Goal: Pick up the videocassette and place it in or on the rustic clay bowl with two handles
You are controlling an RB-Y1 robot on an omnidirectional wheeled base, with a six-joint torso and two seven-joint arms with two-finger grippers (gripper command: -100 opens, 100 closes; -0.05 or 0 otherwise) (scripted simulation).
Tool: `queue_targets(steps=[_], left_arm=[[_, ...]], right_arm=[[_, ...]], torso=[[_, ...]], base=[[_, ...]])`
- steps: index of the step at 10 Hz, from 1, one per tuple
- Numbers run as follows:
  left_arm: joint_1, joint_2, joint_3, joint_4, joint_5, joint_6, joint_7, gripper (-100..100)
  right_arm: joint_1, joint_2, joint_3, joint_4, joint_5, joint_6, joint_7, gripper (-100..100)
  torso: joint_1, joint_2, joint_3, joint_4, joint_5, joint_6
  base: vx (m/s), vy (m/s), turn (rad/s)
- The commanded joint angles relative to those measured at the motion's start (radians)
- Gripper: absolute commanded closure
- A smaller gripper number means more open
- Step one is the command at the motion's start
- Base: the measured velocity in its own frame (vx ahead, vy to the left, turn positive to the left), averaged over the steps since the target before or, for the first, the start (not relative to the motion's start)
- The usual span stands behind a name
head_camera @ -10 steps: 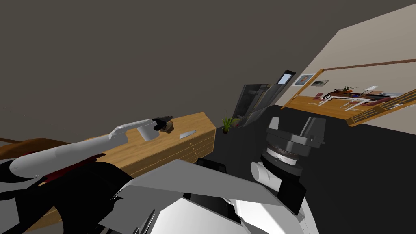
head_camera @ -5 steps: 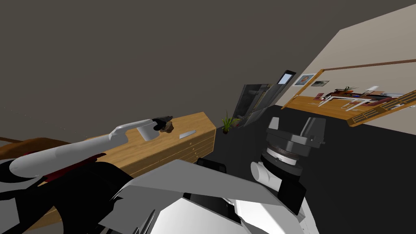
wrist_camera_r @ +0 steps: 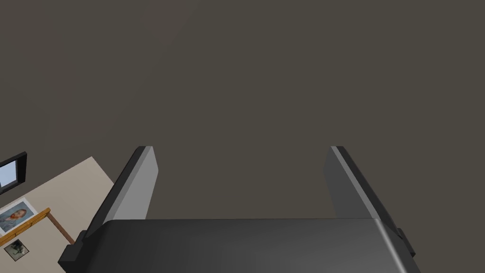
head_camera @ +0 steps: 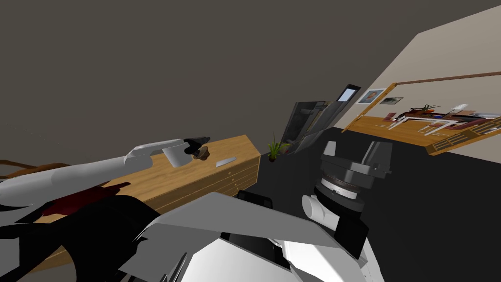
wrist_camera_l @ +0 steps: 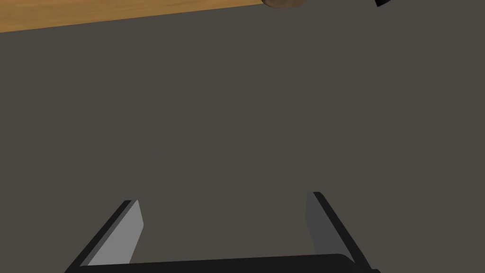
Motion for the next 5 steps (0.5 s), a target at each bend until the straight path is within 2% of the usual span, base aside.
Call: queue_targets(steps=[1,5], left_arm=[[-0.008,0.012,-0.003,-0.013,0.007,0.014,0.006,-100],[-0.008,0.012,-0.003,-0.013,0.007,0.014,0.006,-100]], right_arm=[[0.0,0.0,0.0,0.0,0.0,0.0,0.0,0],[0.0,0.0,0.0,0.0,0.0,0.0,0.0,0]], torso=[[0.0,0.0,0.0,0.0,0.0,0.0],[0.001,0.001,0.0,0.0,0.0,0.0]], base=[[0.017,-0.022,0.064],[0.002,-0.003,0.008]])
